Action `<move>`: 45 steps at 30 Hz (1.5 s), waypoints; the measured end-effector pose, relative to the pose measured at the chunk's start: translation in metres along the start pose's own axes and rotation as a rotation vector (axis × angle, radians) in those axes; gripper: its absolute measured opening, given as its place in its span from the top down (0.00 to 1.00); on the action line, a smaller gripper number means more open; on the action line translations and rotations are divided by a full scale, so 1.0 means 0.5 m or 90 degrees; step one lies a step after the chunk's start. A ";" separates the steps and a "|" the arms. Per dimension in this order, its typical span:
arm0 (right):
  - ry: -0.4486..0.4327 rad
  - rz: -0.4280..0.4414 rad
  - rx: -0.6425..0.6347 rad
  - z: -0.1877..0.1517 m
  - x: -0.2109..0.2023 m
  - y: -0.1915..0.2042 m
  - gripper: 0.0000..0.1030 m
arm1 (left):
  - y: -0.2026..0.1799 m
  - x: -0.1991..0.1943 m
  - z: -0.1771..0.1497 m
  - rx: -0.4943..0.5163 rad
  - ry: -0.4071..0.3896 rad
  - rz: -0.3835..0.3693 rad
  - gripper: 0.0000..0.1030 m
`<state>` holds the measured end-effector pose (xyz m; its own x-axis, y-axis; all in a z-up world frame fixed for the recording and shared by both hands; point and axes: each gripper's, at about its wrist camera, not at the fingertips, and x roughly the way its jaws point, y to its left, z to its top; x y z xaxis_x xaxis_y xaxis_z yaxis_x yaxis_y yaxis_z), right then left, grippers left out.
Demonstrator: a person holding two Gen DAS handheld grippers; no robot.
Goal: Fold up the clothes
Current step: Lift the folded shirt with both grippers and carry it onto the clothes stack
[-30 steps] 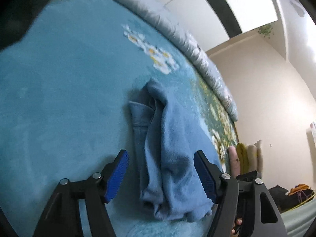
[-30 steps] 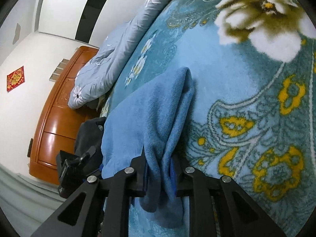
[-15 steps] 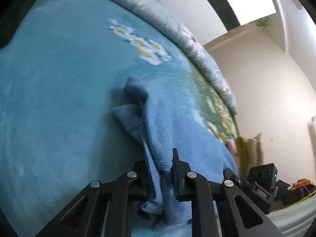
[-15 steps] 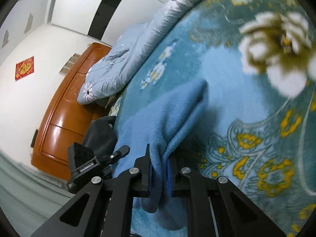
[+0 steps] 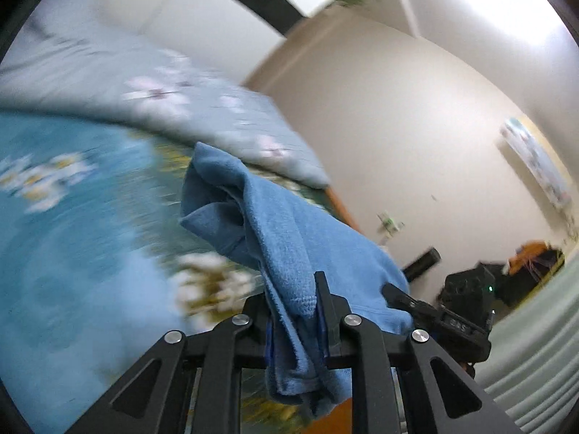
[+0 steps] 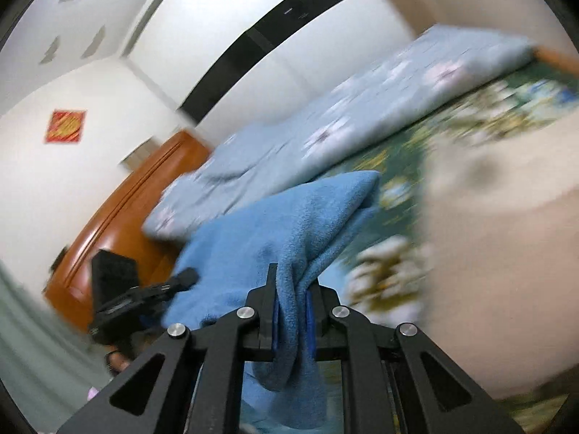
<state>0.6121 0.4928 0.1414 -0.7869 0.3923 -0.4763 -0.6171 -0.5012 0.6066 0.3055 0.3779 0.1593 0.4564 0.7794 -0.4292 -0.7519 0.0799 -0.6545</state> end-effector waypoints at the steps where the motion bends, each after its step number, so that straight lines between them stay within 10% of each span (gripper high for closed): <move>1: -0.009 -0.029 0.002 0.017 -0.025 -0.025 0.88 | -0.033 0.038 0.002 0.017 0.007 -0.006 0.82; 8: -0.058 -0.177 0.006 0.099 -0.173 -0.173 0.88 | -0.182 0.259 -0.032 0.080 0.070 -0.051 0.81; 27: -0.051 -0.220 0.087 0.072 -0.148 -0.381 0.87 | -0.165 0.410 -0.118 0.145 0.112 0.006 0.77; 33: -0.074 -0.238 0.093 0.060 -0.156 -0.372 0.82 | -0.174 0.392 -0.114 0.151 0.123 0.013 0.72; 39: -0.171 -0.284 0.079 0.062 -0.244 -0.324 0.71 | -0.211 0.298 -0.089 0.207 0.004 0.071 0.66; 45: -0.142 -0.279 -0.009 0.063 -0.207 -0.229 0.69 | -0.280 0.335 -0.130 0.279 0.048 0.066 0.65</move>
<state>0.7642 0.5338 0.1413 -0.4353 0.7235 -0.5358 -0.8912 -0.2619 0.3705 0.5178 0.4571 0.1386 0.3898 0.7508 -0.5333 -0.9182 0.2723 -0.2878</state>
